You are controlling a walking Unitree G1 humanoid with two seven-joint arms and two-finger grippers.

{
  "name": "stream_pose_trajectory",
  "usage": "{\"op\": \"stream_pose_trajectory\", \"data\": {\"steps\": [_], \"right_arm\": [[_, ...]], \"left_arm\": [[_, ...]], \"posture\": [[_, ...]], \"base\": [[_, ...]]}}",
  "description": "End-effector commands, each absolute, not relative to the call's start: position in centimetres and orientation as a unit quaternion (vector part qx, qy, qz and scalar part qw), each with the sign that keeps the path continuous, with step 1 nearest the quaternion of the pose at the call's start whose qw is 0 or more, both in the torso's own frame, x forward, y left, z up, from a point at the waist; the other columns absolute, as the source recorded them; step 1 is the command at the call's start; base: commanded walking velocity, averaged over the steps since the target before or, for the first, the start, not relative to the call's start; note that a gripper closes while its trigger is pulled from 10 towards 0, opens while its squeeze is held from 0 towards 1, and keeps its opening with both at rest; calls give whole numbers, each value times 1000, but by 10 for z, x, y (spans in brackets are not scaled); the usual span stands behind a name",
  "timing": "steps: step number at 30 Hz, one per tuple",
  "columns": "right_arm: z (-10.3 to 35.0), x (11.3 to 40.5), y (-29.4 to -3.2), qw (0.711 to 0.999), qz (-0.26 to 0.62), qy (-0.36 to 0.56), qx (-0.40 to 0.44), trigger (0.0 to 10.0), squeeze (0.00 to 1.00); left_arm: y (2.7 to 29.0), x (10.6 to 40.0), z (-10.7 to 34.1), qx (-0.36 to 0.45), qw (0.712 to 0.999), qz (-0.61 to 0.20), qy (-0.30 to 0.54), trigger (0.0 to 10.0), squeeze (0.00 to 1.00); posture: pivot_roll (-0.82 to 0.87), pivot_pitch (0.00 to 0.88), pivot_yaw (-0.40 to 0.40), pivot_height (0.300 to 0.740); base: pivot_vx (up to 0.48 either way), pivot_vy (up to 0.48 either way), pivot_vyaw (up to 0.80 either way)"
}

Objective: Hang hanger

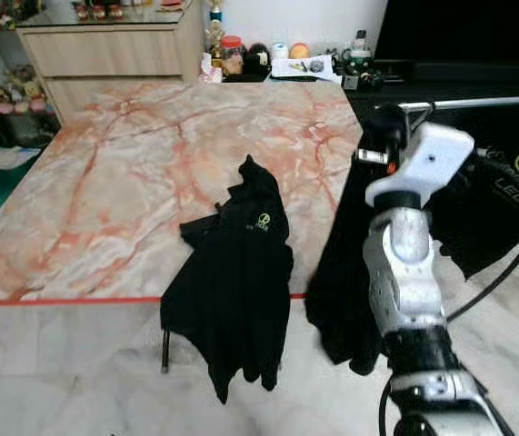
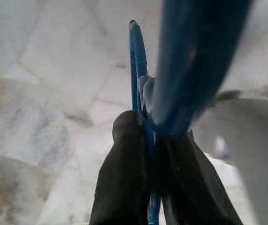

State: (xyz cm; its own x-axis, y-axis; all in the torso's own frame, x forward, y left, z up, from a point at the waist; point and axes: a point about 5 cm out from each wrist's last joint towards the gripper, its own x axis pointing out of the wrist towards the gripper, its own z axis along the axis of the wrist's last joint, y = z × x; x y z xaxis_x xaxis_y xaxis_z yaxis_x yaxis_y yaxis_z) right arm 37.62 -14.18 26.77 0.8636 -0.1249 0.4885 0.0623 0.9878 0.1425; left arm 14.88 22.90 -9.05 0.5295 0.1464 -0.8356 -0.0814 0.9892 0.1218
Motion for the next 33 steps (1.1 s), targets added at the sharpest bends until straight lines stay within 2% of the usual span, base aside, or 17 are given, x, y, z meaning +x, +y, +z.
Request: {"op": "stream_pose_trajectory", "data": {"steps": [1,7,13,19,21,24,27,28,31,32,33], "right_arm": [[279,380,-144,960,-59,-267,62,10000,0],[291,389,-135,962,-17,-267,57,10000,0],[301,389,-96,953,112,-277,44,10000,0],[305,384,-73,938,179,-295,33,10000,0],[299,386,-69,941,185,-281,23,10000,0],[259,395,-68,968,175,-177,-24,10000,0],[228,398,-74,981,160,-104,-40,10000,0],[204,394,-78,985,159,-60,-36,10000,0],[184,385,-82,985,165,-38,-38,10000,0],[176,380,-82,984,172,-31,-37,10000,804],[173,377,-82,984,174,-27,-37,10000,804]], "left_arm": [[227,143,-94,32,867,61,493,10000,0],[225,142,-94,31,866,61,496,10000,0],[223,142,-95,29,866,62,495,10000,0],[223,142,-95,30,866,62,495,10000,0],[223,142,-95,32,865,61,496,10000,0],[222,140,-96,31,862,60,502,10000,0],[220,140,-96,30,862,58,502,10000,0],[220,140,-96,31,862,57,503,10000,0],[219,139,-97,31,861,58,504,10000,0],[219,139,-97,32,861,57,505,10000,0],[219,138,-97,32,861,56,505,10000,0]], "posture": [[29,85,17,740],[31,81,10,740],[32,78,9,740],[32,81,9,740],[33,81,7,740],[36,85,6,740],[35,88,5,740],[37,89,5,740],[31,91,5,740],[29,90,6,740],[28,90,5,740]], "base": [[364,0,0],[363,0,0],[363,0,0],[363,0,0],[352,0,0],[185,0,0],[0,0,0],[0,0,0],[0,0,0],[0,0,0],[0,0,0]]}}
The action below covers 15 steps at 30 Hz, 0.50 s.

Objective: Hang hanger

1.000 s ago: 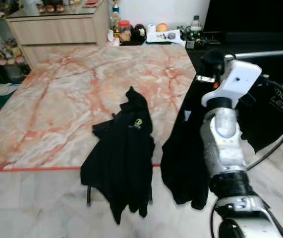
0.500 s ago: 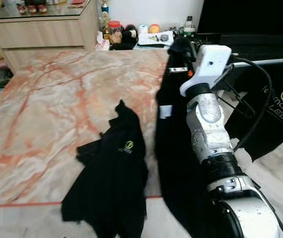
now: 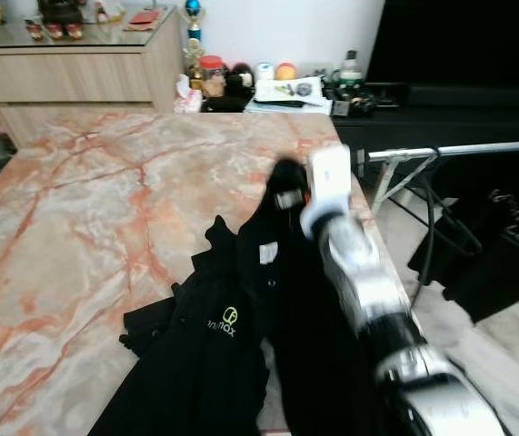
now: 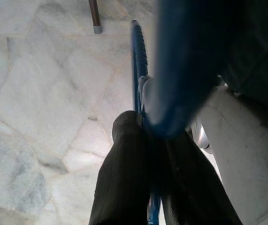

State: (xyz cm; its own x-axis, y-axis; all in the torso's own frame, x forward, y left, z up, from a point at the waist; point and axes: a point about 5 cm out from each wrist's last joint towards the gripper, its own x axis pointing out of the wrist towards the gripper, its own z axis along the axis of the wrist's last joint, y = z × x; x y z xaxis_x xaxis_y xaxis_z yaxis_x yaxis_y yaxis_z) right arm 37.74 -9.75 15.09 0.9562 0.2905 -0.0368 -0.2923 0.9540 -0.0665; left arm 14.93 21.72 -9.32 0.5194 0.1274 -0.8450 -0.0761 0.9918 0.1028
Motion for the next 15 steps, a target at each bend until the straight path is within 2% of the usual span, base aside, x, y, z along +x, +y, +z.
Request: {"op": "stream_pose_trajectory", "data": {"steps": [1,2,8,11,15], "right_arm": [[173,377,-82,984,174,-27,-37,10000,804],[166,371,-84,983,176,-20,-39,10000,1000],[162,358,-98,989,141,-29,-44,10000,1000],[163,343,-111,993,107,-40,-18,10000,1000],[151,327,-120,996,83,-15,-19,10000,1000]], "left_arm": [[219,138,-97,32,861,56,505,10000,0],[218,138,-97,32,860,55,506,10000,0],[218,137,-98,31,860,55,506,10000,0],[218,136,-98,31,860,56,507,10000,0],[217,136,-99,32,858,52,509,10000,0]], "posture": [[28,90,5,740],[27,89,3,740],[33,86,-3,740],[32,81,-6,740],[23,74,-6,740]], "base": [[0,0,0],[0,0,0],[0,0,0],[0,0,0],[0,0,0]]}}
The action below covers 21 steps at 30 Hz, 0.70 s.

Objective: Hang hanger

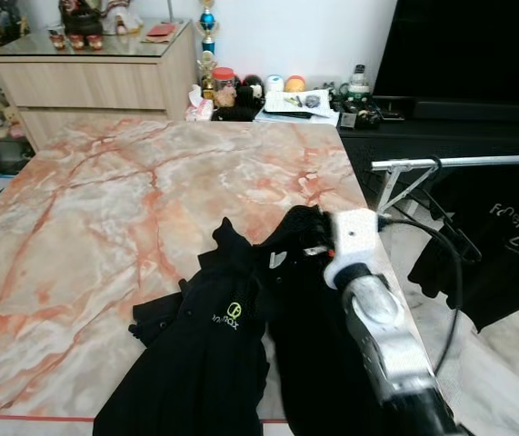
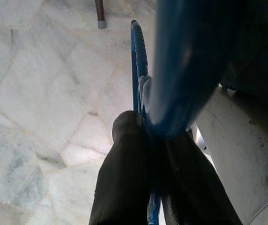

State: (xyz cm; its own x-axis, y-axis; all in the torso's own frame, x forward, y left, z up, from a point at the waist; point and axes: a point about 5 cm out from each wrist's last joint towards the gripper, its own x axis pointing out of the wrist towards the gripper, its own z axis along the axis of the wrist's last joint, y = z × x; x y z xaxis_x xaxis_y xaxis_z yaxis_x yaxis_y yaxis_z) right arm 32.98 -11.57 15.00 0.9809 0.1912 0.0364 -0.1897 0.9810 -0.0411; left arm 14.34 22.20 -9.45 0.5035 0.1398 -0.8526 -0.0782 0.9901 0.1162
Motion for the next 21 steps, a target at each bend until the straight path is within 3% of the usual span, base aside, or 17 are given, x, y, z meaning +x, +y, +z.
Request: {"op": "stream_pose_trajectory", "data": {"steps": [1,10,11,13,14,21], "right_arm": [[149,324,-121,997,78,-9,-20,10000,1000],[133,295,-120,995,95,31,8,10000,1000],[134,292,-118,994,104,28,12,10000,553],[135,290,-117,993,111,25,14,10000,553],[136,288,-116,993,114,22,16,10000,0],[137,285,-117,993,111,22,25,10000,0]], "left_arm": [[217,136,-99,32,858,51,510,10000,0],[217,135,-99,35,858,49,510,10000,0],[219,135,-99,36,858,53,509,10000,0],[220,134,-98,37,858,55,509,10000,0],[221,134,-98,36,859,58,508,10000,0],[224,133,-98,43,858,62,508,10000,0]], "posture": [[23,74,-6,740],[25,52,-8,740],[28,48,-7,740],[28,48,-7,740],[28,46,-7,740],[32,56,-7,740]], "base": [[0,0,0],[0,0,0],[0,0,0],[0,0,0],[0,0,0],[0,0,0]]}}
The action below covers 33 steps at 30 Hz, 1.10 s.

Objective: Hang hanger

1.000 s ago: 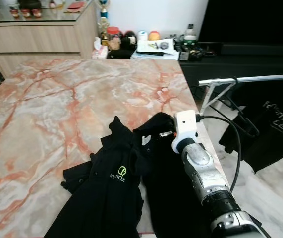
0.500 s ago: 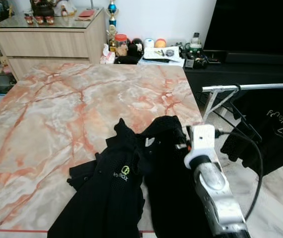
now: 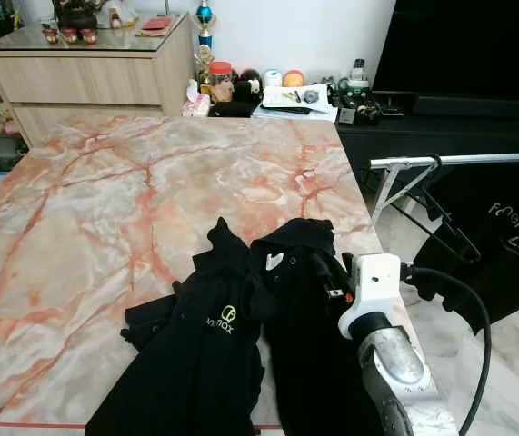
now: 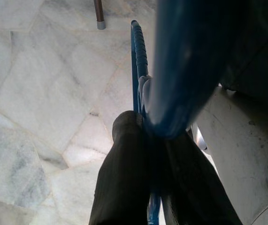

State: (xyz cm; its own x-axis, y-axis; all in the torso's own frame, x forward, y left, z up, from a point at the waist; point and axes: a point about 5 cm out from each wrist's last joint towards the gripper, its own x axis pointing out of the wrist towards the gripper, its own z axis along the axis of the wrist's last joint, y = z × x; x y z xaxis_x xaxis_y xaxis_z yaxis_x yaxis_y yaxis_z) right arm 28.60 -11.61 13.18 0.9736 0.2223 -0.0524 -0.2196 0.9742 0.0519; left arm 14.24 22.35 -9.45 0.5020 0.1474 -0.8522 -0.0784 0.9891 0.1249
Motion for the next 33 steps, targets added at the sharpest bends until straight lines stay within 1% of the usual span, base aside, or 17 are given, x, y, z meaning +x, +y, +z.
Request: {"op": "stream_pose_trajectory", "data": {"steps": [1,12,29,33], "right_arm": [[137,286,-116,993,112,21,25,10000,0],[135,289,-124,995,95,22,19,10000,0],[133,289,-125,995,92,24,21,10000,0],[132,289,-125,995,91,25,21,10000,0]], "left_arm": [[224,134,-98,43,858,61,508,10000,0],[221,135,-98,35,860,59,506,10000,0],[221,136,-97,31,861,60,504,10000,0],[221,136,-97,30,861,60,504,10000,0]], "posture": [[36,63,-9,740],[39,81,-13,740],[39,84,-11,740],[40,84,-10,740]], "base": [[0,0,0],[0,0,0],[0,0,0],[-247,0,0]]}}
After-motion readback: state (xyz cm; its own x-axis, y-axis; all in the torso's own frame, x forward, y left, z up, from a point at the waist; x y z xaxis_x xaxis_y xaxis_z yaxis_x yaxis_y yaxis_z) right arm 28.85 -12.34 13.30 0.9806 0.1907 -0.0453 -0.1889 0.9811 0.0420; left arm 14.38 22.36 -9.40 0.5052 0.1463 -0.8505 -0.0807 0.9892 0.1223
